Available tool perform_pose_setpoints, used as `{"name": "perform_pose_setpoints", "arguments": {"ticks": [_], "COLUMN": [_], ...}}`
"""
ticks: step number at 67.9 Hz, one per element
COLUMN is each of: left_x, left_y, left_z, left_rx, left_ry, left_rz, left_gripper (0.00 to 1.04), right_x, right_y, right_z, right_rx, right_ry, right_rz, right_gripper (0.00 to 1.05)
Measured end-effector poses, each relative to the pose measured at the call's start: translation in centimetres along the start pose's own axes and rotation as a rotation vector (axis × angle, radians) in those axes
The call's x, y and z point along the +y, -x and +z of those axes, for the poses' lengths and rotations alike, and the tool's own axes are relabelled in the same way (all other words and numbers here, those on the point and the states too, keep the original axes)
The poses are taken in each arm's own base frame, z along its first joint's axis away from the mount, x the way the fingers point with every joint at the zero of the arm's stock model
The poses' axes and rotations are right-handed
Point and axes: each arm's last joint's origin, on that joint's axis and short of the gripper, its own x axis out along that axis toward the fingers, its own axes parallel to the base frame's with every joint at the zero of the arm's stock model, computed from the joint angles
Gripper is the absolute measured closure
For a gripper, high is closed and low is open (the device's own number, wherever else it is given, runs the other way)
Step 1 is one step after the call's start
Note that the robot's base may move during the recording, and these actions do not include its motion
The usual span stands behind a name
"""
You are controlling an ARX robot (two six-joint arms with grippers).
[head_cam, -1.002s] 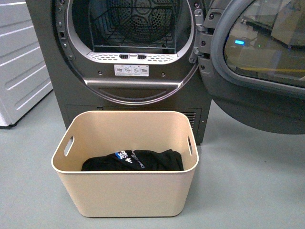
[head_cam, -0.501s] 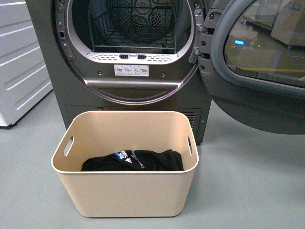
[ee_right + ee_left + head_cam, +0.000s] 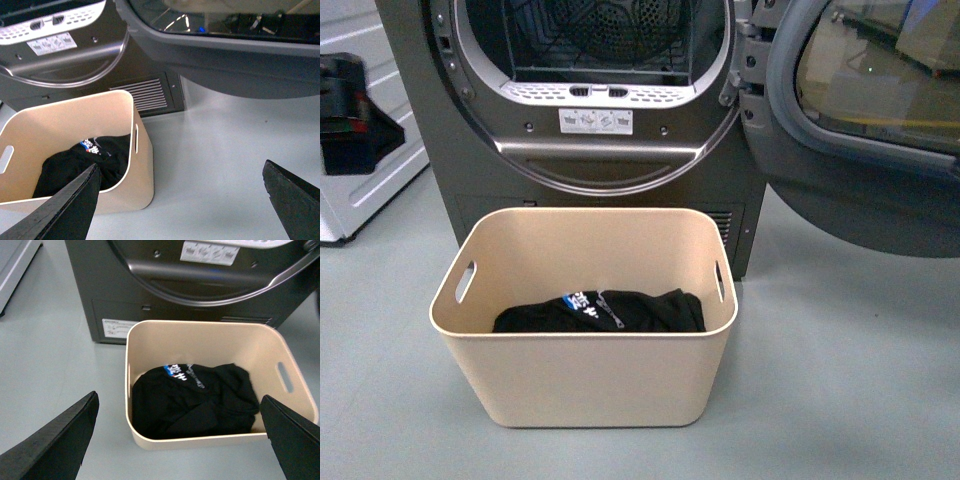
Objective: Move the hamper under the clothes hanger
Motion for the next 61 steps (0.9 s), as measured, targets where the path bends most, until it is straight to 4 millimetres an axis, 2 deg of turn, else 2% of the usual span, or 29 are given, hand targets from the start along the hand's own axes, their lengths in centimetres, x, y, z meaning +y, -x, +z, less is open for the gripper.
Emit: {"name": "perform_pose_setpoints", "arguments": {"ticks": [5,11,24,37,46,61], "left_x": [0.2,0.4,1.3,2.0,2.3,2.6], "left_y": [-3.2,-6.0,-10.9,-14.2,-16.8,-19.7], "left_z": [0.5,1.1,0.8,-0.5,-1.1,-2.7], "left_rx": [0.052,0.087,0.156,0.21,0.24,0.281], "left_ry": [-0.021,-0.036,-0.057,-0.058,-0.044,-0.034], "left_rz": [0.035,0.066,0.103,0.125,0.126,0.112], "left_gripper": [0.07,0.07,0.07,0.07,0.07,0.07], "right_x": [0.5,1.1,2.1,3.1,4.2,5.3], "right_y": [-2.6,-5.7,-11.8,-16.3,-19.8,-23.3], "right_z": [0.5,0.8,0.7,-0.1,-1.5,-3.1], "right_rx": [0.057,0.115,0.2,0.263,0.336,0.407], "right_ry": [0.01,0.032,0.063,0.101,0.15,0.224], "right_rz": [0.003,-0.003,-0.023,-0.022,0.022,0.084], "right_gripper": [0.08,0.08,0.08,0.08,0.08,0.08]}}
